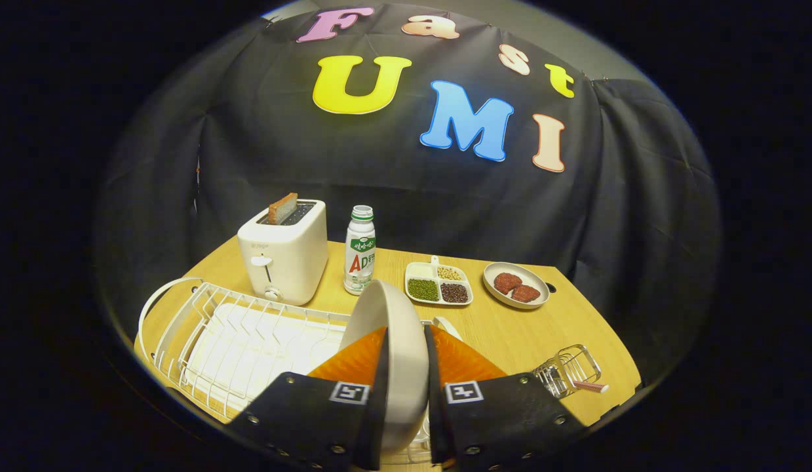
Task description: Take the plate from the dish rack, then take the spoon from the basket and place it into the plate.
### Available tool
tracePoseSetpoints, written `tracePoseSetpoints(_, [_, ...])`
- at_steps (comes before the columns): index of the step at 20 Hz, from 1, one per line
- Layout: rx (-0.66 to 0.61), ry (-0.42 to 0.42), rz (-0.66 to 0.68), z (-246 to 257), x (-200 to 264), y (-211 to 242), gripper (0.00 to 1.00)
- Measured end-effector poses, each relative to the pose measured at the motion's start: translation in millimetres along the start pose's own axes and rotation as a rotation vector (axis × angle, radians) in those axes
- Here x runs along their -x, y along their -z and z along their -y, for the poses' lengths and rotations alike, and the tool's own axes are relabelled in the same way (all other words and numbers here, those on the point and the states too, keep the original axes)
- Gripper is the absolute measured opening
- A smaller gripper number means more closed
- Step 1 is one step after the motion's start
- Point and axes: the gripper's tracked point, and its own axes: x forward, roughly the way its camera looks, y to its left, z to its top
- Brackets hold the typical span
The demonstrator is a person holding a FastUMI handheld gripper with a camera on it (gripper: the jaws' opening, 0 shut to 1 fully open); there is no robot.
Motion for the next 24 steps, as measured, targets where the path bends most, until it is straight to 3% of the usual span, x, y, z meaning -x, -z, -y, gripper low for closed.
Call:
tracePoseSetpoints(3, [0.013,0.04,-0.027,2.8,9.2,-7.1,0.21])
tracePoseSetpoints(17, [0.129,0.144,0.014,10.1,25.2,-46.9,0.21])
tracePoseSetpoints(24, [0.183,0.222,0.08,36.2,69.9,-78.7,0.21])
